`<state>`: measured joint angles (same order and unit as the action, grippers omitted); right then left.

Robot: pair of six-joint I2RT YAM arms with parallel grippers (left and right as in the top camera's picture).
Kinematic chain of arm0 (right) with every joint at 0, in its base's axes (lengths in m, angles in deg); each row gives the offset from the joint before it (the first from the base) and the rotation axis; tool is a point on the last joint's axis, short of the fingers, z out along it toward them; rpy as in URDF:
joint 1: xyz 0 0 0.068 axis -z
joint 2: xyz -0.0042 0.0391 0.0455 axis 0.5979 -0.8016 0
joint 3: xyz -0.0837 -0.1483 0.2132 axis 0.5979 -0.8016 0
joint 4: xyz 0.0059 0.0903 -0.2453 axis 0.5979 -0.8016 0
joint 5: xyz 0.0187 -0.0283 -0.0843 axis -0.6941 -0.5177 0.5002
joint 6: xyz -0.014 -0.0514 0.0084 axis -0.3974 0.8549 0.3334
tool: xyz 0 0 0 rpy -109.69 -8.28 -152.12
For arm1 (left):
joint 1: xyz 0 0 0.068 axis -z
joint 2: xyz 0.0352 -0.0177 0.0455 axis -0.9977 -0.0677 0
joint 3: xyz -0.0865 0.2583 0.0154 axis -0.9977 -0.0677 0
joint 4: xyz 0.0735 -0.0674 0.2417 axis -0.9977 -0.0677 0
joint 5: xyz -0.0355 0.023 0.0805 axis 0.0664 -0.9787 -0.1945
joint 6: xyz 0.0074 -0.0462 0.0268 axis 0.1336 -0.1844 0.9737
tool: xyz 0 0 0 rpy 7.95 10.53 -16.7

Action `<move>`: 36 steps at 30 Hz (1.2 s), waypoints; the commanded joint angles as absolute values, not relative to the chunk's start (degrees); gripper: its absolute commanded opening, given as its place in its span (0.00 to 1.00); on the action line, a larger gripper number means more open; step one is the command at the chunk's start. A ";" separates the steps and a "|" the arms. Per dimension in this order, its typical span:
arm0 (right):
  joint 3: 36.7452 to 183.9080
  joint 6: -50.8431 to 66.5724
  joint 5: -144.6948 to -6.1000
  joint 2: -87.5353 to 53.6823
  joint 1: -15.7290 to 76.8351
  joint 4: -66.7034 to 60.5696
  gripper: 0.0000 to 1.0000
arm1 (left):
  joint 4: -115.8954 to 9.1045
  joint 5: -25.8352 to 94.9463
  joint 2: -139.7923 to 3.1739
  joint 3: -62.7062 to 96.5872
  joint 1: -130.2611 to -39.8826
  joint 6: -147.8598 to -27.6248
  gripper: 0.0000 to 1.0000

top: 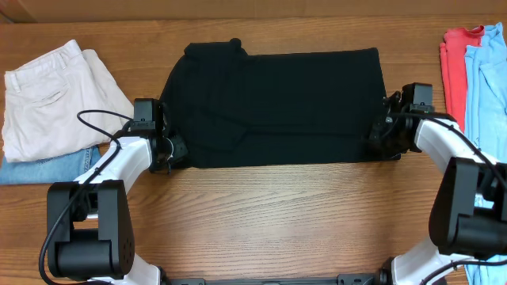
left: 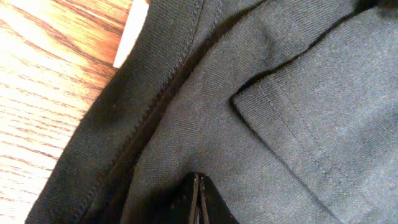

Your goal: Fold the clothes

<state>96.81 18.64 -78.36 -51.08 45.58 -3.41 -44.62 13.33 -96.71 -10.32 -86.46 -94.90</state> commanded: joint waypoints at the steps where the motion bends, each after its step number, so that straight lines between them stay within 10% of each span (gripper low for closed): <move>1: 96.48 18.81 -76.79 -52.85 45.60 -2.47 0.18 | -44.38 12.92 -98.42 -11.01 -86.09 -95.49 0.05; 23: 96.52 18.60 -75.67 -53.35 45.69 17.29 0.26 | -44.25 12.92 -98.42 -11.01 -86.09 -95.47 0.14; 36: 99.30 17.35 -74.38 -50.03 45.82 6.04 0.32 | -44.64 12.92 -98.42 -11.01 -86.09 -95.45 0.25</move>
<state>96.94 18.05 -73.03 -52.80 45.69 6.65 -43.79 14.43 -96.71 -10.29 -86.13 -95.08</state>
